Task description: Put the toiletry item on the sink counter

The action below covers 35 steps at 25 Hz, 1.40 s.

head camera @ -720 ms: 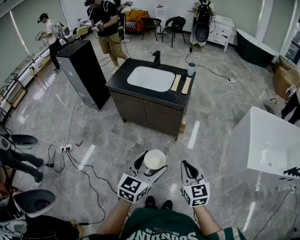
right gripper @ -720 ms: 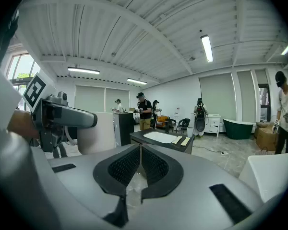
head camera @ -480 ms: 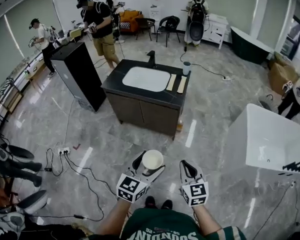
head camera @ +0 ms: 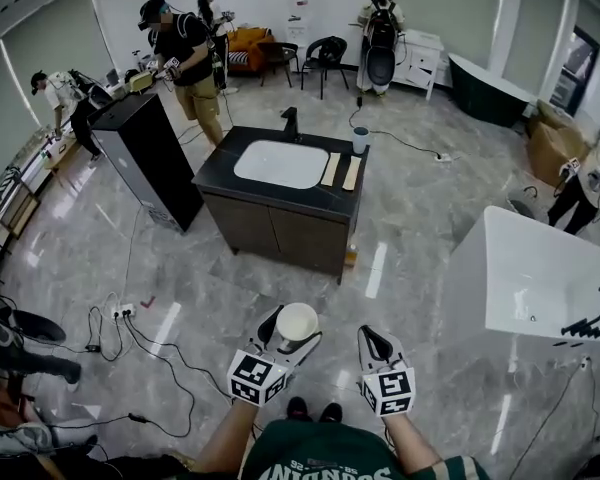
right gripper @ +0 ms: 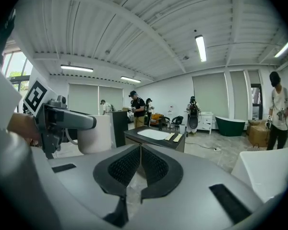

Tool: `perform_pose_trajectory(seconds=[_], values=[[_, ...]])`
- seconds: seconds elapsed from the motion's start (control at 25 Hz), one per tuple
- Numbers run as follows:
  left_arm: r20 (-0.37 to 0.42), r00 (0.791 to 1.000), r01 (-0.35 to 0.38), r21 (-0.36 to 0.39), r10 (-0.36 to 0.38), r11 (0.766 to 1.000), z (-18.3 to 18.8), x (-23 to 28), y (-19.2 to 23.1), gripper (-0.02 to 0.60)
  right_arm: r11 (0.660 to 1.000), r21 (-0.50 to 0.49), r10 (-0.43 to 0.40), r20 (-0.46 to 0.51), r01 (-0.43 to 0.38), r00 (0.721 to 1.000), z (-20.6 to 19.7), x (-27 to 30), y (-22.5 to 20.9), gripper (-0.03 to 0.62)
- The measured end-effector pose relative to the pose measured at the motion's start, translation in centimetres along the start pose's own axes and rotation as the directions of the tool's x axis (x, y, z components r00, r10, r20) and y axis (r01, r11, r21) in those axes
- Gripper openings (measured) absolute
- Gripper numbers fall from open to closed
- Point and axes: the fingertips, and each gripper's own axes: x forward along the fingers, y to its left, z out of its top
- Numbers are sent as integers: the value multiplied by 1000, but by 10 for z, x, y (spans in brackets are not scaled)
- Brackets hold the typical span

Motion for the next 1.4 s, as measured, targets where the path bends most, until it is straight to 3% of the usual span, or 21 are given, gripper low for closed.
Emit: perform_pose_trajectory(seconds=[0.4,0.64,1.04,1.4], values=[[37,999,-40,17,39,999,19,7,-8,403,1000,18,14,14,-14,1000,-1,-10,-12,43],[55,998,-38,29,37,999,28,32,14,403,1000,16,21,15,-22,1000,7,23,-21,43],[28,1000,0,14,0,1000,23,113,119,403,1000,11,-4,-13,4,1000,31,148,-50,43],[28,998,56,15,-56,998,47,177,222,403,999,9,-36,-31,36,999,71,263,-66,43]])
